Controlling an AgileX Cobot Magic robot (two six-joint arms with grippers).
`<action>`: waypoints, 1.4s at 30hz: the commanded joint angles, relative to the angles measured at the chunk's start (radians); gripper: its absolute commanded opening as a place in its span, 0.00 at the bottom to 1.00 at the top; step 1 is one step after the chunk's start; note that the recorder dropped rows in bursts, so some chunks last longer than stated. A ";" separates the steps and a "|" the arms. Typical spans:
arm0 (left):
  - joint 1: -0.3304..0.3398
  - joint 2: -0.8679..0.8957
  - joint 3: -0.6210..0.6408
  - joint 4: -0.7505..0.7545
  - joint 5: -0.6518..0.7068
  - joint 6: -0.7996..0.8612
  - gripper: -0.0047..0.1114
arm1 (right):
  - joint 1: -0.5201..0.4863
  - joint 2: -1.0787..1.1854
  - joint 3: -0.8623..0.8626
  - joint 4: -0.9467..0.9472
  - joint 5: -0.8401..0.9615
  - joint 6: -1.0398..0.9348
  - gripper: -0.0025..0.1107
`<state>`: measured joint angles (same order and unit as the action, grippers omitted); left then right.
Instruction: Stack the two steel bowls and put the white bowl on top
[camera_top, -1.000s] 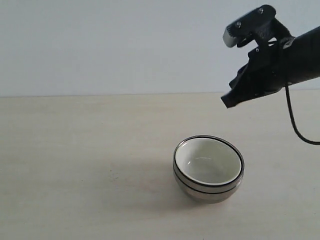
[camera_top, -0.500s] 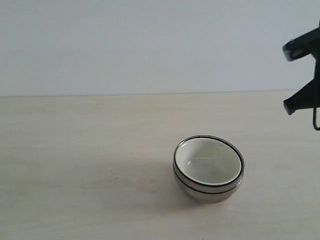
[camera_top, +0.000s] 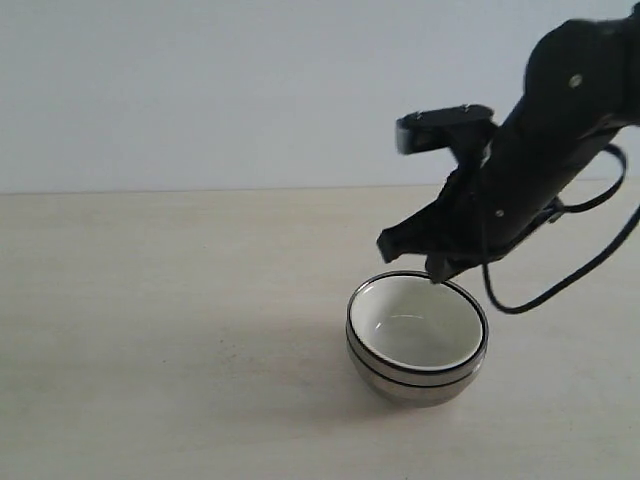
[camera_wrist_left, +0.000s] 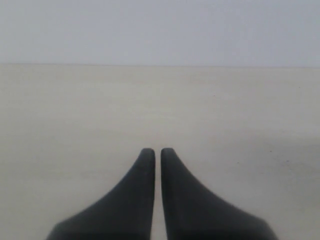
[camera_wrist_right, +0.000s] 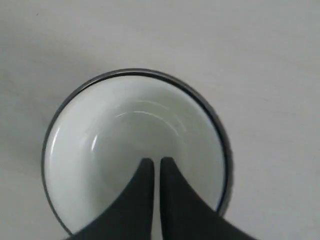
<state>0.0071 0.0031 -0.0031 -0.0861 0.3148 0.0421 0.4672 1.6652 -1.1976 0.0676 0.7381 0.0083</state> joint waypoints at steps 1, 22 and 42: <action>-0.005 -0.003 0.003 0.000 -0.008 -0.005 0.07 | 0.033 0.124 0.010 -0.007 -0.046 0.008 0.02; -0.005 -0.003 0.003 0.000 -0.008 -0.005 0.07 | 0.031 0.087 0.010 -0.032 -0.141 -0.014 0.02; -0.005 -0.003 0.003 0.000 -0.008 -0.005 0.07 | 0.031 -0.978 0.484 -0.054 -0.387 -0.020 0.02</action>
<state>0.0071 0.0031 -0.0031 -0.0861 0.3148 0.0421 0.4997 0.8300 -0.7626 0.0364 0.3902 0.0000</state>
